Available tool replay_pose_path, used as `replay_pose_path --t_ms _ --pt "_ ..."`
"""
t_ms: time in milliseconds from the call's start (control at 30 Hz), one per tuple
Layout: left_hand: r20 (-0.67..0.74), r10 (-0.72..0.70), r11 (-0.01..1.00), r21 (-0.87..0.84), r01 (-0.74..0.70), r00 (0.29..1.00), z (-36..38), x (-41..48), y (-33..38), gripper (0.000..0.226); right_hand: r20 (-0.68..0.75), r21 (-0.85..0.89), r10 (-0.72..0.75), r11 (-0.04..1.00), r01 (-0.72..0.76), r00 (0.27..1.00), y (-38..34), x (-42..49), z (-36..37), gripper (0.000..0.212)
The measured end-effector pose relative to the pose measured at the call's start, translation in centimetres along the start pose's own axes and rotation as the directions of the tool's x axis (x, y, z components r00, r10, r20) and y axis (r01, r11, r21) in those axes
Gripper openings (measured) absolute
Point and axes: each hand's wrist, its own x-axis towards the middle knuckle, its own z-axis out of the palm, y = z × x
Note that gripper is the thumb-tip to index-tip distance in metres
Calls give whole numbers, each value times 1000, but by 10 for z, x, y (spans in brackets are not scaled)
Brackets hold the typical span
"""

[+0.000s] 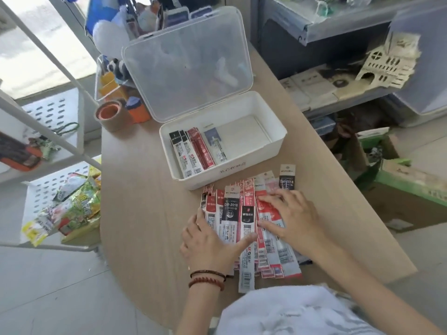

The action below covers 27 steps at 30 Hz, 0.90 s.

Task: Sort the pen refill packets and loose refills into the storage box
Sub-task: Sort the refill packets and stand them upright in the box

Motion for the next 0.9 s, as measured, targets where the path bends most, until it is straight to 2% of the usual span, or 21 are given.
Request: replay_pose_path --t_ms 67,133,333,567,667,767,833,900 --pt "27 2 1000 26 -2 1000 0 -3 2 142 -14 1 0 1000 0 1000 1 0 2 74" --pt "39 3 1000 20 -3 999 1 -2 2 137 -15 7 -6 1000 6 1000 1 -1 2 69" --pt "-96 47 981 -183 -64 994 2 10 -12 99 -22 47 -29 998 30 999 2 2 -1 66" --pt "-93 28 915 -398 -63 995 -6 19 -24 64 -8 38 -38 999 38 999 0 5 -7 64" --pt "-87 15 920 -390 -48 996 -4 21 -26 62 -35 49 -51 997 52 998 -6 9 -12 63" --pt "-54 -9 926 -377 -12 999 -7 20 -21 73 -58 48 -48 998 51 997 -13 9 -12 67" --pt "-55 5 955 -294 -21 998 -7 20 -16 82 -69 46 -52 997 55 996 -17 9 -10 66" --pt "-76 5 980 -200 -20 997 -8 17 -11 81 -57 31 -58 998 60 997 -19 8 -8 64"
